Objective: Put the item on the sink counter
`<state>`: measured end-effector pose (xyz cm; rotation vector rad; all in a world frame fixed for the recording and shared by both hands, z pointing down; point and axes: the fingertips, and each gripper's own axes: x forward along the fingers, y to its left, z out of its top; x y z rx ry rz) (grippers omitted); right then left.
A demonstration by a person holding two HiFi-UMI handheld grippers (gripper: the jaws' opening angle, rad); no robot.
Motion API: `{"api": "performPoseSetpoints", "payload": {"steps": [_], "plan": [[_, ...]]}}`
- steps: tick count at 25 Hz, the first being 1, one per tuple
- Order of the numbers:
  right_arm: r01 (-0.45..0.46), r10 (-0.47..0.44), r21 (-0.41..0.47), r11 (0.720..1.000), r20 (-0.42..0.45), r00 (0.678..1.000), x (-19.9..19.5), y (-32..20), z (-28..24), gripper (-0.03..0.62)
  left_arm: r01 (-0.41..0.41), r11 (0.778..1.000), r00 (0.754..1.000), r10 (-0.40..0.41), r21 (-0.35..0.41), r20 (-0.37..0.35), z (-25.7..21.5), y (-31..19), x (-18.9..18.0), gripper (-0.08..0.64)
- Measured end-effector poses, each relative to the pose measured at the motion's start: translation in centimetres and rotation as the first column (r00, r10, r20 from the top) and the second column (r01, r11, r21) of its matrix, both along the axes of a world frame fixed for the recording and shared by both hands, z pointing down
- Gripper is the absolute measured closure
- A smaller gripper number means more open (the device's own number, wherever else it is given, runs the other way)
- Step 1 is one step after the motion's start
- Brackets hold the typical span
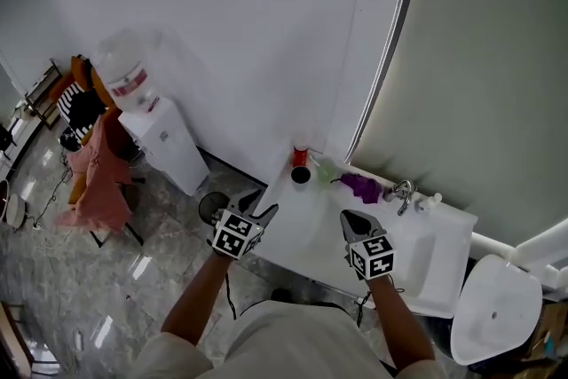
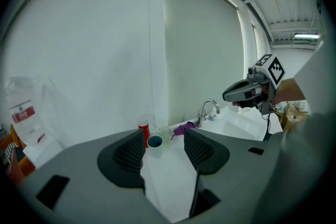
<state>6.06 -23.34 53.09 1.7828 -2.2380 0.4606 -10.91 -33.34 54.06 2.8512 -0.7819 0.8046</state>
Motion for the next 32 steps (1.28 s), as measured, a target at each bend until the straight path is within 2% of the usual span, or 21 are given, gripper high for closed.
{"api": "performPoseSetpoints", "payload": {"steps": [5, 18, 21, 32], "plan": [[0.044, -0.044, 0.018, 0.999, 0.009, 0.999, 0.6, 1.1, -1.9, 0.581, 0.123, 0.992, 0.99, -0.12, 0.031, -0.068, -2.8, 1.8, -0.5, 0.426], [0.095, -0.1, 0.104, 0.99, 0.046, 0.994, 2.1, 4.1, -6.1, 0.581, 0.264, 0.963, 0.953, -0.252, 0.05, -0.169, -7.1, 7.0, -1.4, 0.525], [0.11, -0.117, 0.125, 0.986, 0.044, 0.992, 2.3, 4.5, -6.7, 0.581, 0.263, 0.964, 0.95, -0.253, 0.032, -0.182, -7.1, 7.7, -1.5, 0.552], [0.117, -0.127, 0.151, 0.981, 0.057, 0.99, 2.7, 4.8, -6.9, 0.581, 0.226, 0.974, 0.96, -0.219, 0.021, -0.173, -6.7, 8.9, -0.5, 0.552]]}}
